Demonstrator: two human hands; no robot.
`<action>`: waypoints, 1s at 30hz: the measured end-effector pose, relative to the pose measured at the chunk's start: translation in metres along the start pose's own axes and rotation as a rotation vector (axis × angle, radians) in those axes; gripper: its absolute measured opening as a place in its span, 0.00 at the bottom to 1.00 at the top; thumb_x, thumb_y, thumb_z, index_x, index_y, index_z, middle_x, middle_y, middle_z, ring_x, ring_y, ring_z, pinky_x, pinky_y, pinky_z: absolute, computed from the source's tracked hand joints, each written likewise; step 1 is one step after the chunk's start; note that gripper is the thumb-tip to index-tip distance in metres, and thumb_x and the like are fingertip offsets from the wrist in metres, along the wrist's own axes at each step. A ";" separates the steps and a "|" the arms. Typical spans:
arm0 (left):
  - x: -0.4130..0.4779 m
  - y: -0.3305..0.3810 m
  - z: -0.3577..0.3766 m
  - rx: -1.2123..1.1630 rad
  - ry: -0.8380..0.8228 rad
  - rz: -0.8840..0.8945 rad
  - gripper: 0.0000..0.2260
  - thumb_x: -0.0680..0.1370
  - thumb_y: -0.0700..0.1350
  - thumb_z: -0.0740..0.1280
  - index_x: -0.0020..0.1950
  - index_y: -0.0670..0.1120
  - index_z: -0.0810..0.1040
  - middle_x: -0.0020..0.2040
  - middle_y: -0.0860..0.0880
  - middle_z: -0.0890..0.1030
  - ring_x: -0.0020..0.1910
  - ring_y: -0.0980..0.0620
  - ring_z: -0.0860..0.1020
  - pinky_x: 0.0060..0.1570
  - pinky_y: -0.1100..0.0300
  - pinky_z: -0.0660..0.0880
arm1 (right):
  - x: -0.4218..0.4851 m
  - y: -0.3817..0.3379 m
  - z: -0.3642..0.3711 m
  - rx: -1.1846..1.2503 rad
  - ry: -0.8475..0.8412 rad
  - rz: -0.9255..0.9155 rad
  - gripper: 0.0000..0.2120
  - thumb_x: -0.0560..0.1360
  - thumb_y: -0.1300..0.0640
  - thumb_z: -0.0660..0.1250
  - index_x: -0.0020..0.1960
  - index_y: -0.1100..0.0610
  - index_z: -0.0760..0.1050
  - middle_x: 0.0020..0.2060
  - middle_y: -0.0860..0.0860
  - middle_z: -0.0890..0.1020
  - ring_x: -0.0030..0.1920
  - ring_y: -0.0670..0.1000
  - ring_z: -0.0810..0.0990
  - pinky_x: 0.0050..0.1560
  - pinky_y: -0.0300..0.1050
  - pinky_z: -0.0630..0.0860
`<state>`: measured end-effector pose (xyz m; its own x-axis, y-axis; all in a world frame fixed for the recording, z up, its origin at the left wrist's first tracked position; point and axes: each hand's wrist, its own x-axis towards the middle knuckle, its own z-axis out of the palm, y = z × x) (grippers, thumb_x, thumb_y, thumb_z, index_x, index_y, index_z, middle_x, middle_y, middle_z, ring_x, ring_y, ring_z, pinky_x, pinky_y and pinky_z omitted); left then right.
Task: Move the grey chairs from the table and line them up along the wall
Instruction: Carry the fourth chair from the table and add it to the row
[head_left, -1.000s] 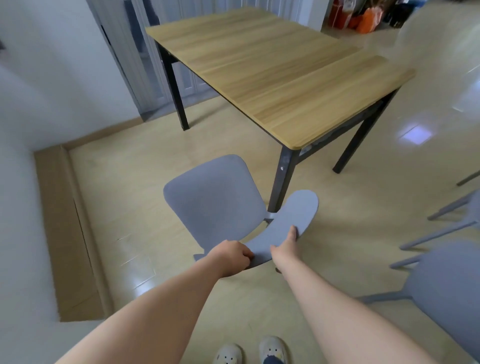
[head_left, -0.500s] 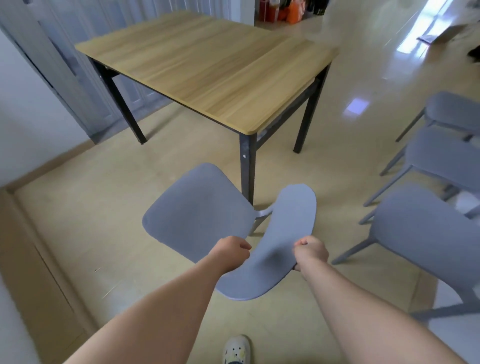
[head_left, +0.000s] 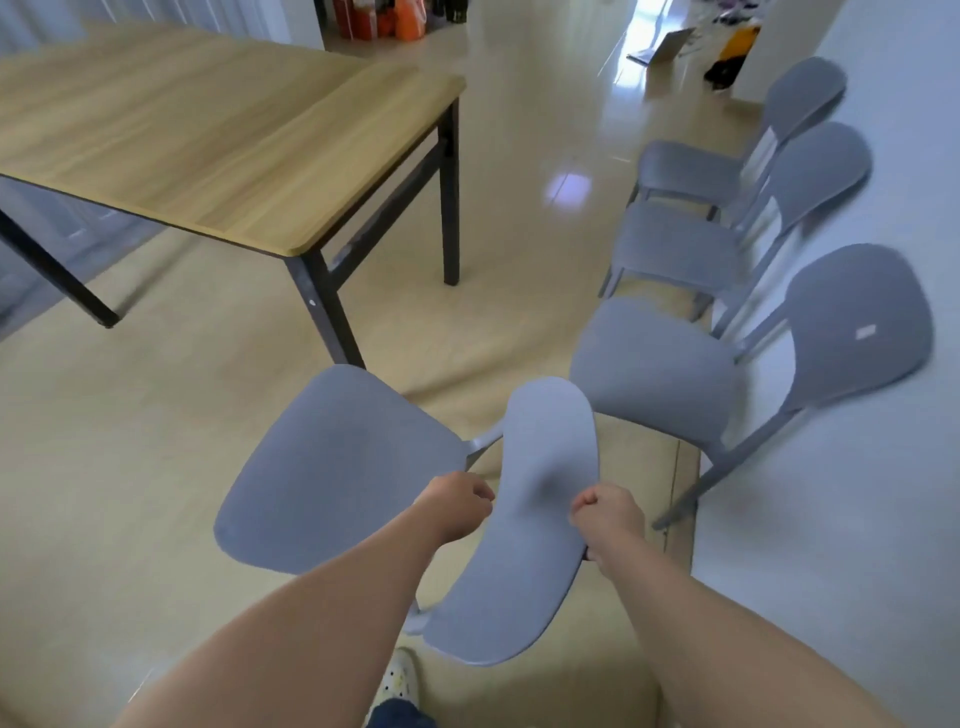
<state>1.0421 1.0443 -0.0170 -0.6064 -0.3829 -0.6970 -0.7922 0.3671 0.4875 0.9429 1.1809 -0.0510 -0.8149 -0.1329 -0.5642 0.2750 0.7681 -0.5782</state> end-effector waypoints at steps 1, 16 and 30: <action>-0.002 0.009 0.005 -0.013 0.001 0.009 0.14 0.79 0.41 0.58 0.60 0.49 0.78 0.57 0.46 0.77 0.53 0.47 0.75 0.53 0.58 0.71 | 0.003 0.008 -0.009 0.004 0.010 -0.006 0.15 0.71 0.70 0.59 0.31 0.56 0.73 0.40 0.57 0.78 0.42 0.56 0.75 0.37 0.46 0.74; -0.019 0.125 0.118 0.134 -0.121 0.259 0.12 0.79 0.39 0.57 0.52 0.44 0.79 0.43 0.44 0.76 0.34 0.52 0.69 0.40 0.60 0.67 | -0.016 0.127 -0.151 0.077 0.217 0.115 0.12 0.70 0.68 0.58 0.33 0.55 0.74 0.41 0.56 0.78 0.43 0.60 0.80 0.47 0.56 0.83; -0.046 0.159 0.158 0.224 -0.172 0.320 0.15 0.80 0.39 0.57 0.65 0.40 0.76 0.63 0.39 0.78 0.64 0.42 0.75 0.59 0.54 0.73 | -0.015 0.159 -0.210 -0.075 0.339 0.145 0.11 0.73 0.66 0.59 0.40 0.54 0.76 0.52 0.61 0.82 0.54 0.61 0.80 0.52 0.48 0.77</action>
<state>0.9544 1.2540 0.0097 -0.7835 -0.0794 -0.6163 -0.5200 0.6267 0.5804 0.8922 1.4363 -0.0107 -0.8965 0.1859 -0.4022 0.3719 0.8092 -0.4549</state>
